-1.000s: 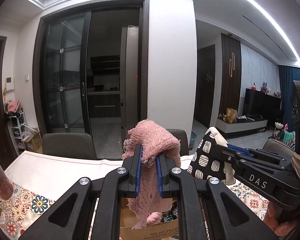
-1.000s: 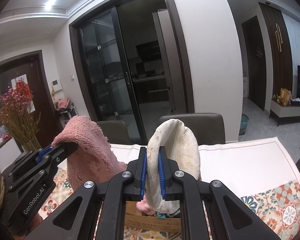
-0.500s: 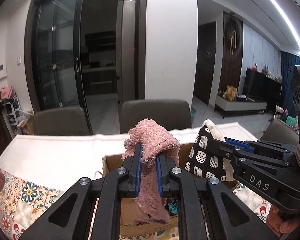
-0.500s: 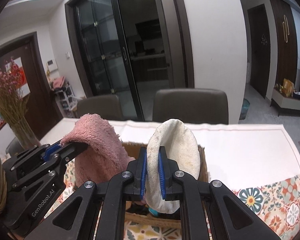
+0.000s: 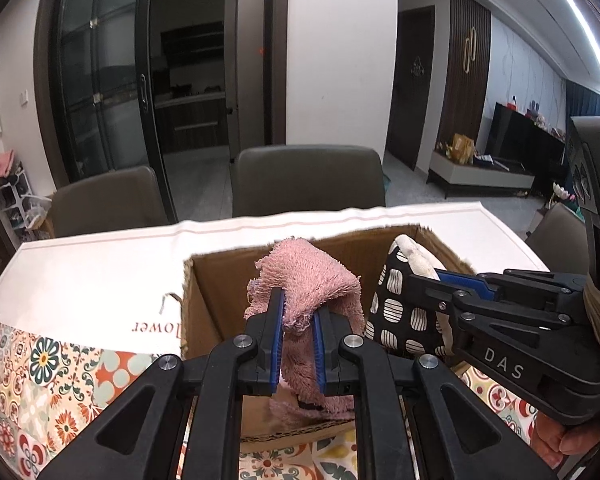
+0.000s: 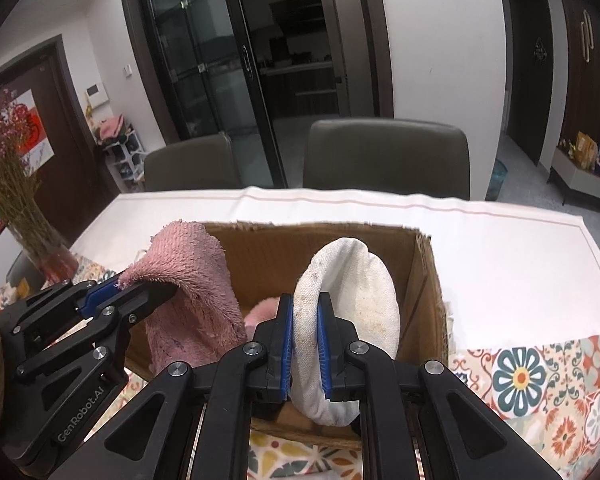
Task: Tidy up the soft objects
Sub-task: 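Open both tools to drop the pink towel and cream mitt into the box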
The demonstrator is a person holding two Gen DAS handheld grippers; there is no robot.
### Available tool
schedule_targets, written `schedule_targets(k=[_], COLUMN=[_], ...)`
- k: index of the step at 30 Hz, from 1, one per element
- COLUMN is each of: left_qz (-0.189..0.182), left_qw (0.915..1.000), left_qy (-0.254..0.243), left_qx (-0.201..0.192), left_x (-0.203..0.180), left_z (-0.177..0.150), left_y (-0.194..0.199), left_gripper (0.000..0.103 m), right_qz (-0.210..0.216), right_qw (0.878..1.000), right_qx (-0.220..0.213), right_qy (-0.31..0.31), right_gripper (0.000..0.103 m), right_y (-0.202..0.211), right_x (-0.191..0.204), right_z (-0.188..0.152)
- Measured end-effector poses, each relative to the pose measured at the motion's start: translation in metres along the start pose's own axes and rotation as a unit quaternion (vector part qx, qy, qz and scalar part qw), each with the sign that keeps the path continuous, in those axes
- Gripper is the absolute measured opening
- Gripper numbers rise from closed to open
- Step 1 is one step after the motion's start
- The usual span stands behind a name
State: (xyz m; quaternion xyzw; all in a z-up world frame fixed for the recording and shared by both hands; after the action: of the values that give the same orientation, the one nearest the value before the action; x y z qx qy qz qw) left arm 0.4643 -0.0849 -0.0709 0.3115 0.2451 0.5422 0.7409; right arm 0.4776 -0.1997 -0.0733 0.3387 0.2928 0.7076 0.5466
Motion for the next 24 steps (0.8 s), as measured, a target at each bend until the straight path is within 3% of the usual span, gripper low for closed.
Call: schedule_targets(k=[4, 8, 10, 24], left_qz=[-0.001, -0.009, -0.006, 0.024], left_qw=[0.9998, 0.9996, 0.9997, 0.9997], left_qy=[-0.004, -0.002, -0.003, -0.007], left_qx=[0.017, 0.027, 0.023, -0.007], left_x=[-0.001, -0.001, 0.000, -0.001], left_z=[-0.003, -0.006, -0.007, -0.019], left_y=[-0.006, -0.009, -0.006, 0.042], left_gripper=[0.017, 0.039, 0.039, 0.041], right_qz=[0.000, 0.004, 0.002, -0.025], right_qw=[1.000, 1.000, 1.000, 0.999], right_qx=[0.016, 0.028, 0.023, -0.026], right_qy=[-0.003, -0.010, -0.013, -0.003], right_gripper=[0.013, 0.021, 0.033, 0.034], right_y=[-0.008, -0.011, -0.006, 0.050], right_x=[0.001, -0.003, -0.002, 0.006], right_z=[-0.005, -0.005, -0.003, -0.013])
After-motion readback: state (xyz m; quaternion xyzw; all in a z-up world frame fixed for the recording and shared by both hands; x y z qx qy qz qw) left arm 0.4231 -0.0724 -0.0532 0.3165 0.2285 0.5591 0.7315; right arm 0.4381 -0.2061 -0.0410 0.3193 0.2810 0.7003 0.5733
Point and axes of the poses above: each gripper's, at about its wrist camera, not at the fingertips, and y roughly against the way its jaws point, x to its left, z to its top, the point moved 4 cm from there along -y, roughly the way its jaws point, and after that the axes turned 9 degrees about x, right-handed, at the moved point
